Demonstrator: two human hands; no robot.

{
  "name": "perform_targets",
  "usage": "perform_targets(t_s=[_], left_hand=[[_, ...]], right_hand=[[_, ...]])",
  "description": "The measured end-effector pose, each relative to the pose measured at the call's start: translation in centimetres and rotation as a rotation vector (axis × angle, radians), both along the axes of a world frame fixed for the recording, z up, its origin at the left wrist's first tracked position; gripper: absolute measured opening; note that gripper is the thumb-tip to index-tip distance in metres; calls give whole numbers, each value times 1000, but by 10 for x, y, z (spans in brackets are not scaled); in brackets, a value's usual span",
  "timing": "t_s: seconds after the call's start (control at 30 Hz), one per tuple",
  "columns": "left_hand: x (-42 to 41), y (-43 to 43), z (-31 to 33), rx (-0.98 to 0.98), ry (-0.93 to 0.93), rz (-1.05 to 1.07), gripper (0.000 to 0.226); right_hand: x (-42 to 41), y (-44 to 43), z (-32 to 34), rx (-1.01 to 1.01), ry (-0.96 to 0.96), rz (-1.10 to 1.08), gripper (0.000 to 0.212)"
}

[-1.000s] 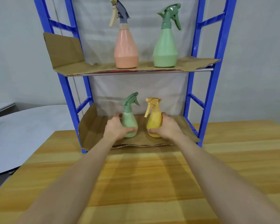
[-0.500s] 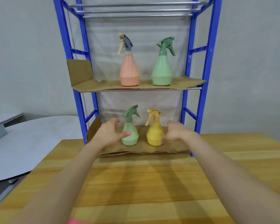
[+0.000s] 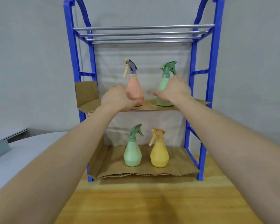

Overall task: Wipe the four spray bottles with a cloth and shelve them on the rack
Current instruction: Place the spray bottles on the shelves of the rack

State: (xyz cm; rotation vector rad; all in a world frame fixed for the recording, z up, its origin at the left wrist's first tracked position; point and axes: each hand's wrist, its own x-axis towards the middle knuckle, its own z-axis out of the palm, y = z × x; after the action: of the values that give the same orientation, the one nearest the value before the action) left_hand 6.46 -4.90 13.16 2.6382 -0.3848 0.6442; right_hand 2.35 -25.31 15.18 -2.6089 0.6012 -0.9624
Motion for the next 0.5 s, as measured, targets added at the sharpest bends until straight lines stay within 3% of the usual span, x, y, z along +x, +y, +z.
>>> perform_targets(t_s=[0.1, 0.2, 0.33, 0.5], left_hand=[[26, -16, 5, -111, 77, -6, 115], [44, -26, 10, -217, 116, -18, 135], [64, -29, 3, -220, 106, -17, 111], [72, -29, 1, -272, 144, -126, 92]], right_hand=[[28, -2, -8, 59, 30, -27, 133], [41, -4, -13, 89, 6, -42, 139], [48, -15, -16, 87, -10, -13, 115], [41, -36, -13, 181, 52, 186, 107]])
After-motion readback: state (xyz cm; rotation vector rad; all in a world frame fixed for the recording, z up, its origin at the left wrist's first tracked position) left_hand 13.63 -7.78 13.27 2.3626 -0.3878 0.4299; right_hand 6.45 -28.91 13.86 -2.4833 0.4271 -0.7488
